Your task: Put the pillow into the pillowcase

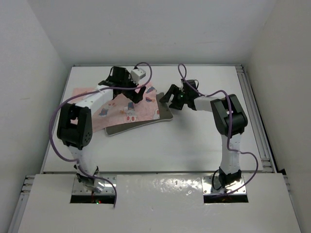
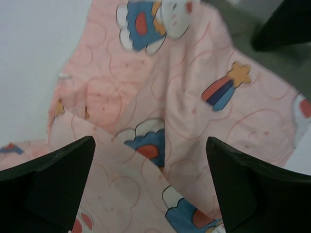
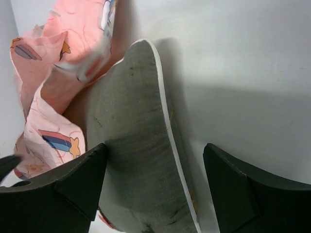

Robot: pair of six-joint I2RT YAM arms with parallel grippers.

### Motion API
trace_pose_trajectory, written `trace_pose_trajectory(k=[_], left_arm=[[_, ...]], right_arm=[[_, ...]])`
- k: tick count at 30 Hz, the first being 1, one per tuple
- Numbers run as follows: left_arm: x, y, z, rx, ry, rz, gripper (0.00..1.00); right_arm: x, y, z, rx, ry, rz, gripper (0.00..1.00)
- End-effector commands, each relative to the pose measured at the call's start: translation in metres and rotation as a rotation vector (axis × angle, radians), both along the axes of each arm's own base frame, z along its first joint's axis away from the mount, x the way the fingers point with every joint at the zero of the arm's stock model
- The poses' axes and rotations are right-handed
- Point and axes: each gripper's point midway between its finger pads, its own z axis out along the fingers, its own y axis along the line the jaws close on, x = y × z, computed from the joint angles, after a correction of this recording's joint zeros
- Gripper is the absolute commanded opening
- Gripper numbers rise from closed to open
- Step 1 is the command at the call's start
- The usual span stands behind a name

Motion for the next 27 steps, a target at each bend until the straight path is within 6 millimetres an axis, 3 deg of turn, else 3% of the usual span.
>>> trace_pose_trajectory(k=[1,4,6,9,10,12,13,14,15,16,19,20,21,22,23,25,27], left_arm=[[0.006,0.035,-0.005,0.139,-0.005,0.130,0.96],[-0.005,0.053,-0.006,0.165,-0.002,0.150,0.88],[-0.014,0.055,-0.007,0.171,0.011,0.139,0.77],[-0.029,0.054,-0.017,0.204,0.043,0.110,0.58],[-0.032,0.057,-0.019,0.209,0.051,0.111,0.45],[-0.033,0.060,-0.017,0.207,0.053,0.122,0.29],[-0.033,0.066,-0.014,0.205,0.059,0.143,0.16],[-0.030,0.069,-0.005,0.198,0.043,0.154,0.11],[-0.027,0.079,0.003,0.201,0.030,0.181,0.07],[-0.023,0.088,0.012,0.217,0.015,0.217,0.00],[-0.023,0.108,0.030,0.238,-0.008,0.264,0.00],[-0.025,0.114,0.033,0.246,-0.008,0.272,0.00],[-0.026,0.125,0.041,0.255,-0.025,0.297,0.00],[-0.028,0.131,0.043,0.270,-0.031,0.298,0.00],[-0.031,0.144,0.049,0.278,-0.045,0.324,0.00],[-0.033,0.154,0.054,0.310,-0.078,0.317,0.00],[-0.037,0.160,0.062,0.336,-0.107,0.302,0.00]], right_arm=[[-0.008,0.010,0.001,-0.004,-0.023,0.042,0.79],[-0.010,0.013,-0.001,0.001,-0.018,0.049,0.78],[-0.014,0.018,-0.006,0.027,0.001,0.067,0.72],[-0.014,0.019,-0.007,0.076,0.008,0.070,0.59],[-0.013,0.019,-0.006,0.085,0.005,0.065,0.55],[-0.016,0.012,-0.008,0.083,0.015,0.053,0.36],[-0.017,0.009,-0.009,0.079,0.022,0.052,0.28],[-0.015,0.001,-0.008,0.081,0.026,0.037,0.08],[-0.020,-0.003,-0.007,0.086,0.034,0.041,0.00],[-0.016,-0.016,-0.005,0.086,0.032,0.019,0.00],[-0.025,-0.053,-0.004,0.090,0.040,-0.084,0.00],[-0.021,-0.085,-0.005,0.088,0.045,-0.167,0.00],[-0.033,-0.104,-0.008,0.068,0.063,-0.228,0.00],[-0.036,-0.138,-0.012,0.046,0.085,-0.309,0.00],[-0.051,-0.148,-0.018,0.017,0.118,-0.333,0.00],[-0.062,-0.200,-0.015,-0.105,0.130,-0.428,0.00],[-0.071,-0.220,-0.011,-0.222,0.127,-0.427,0.00]])
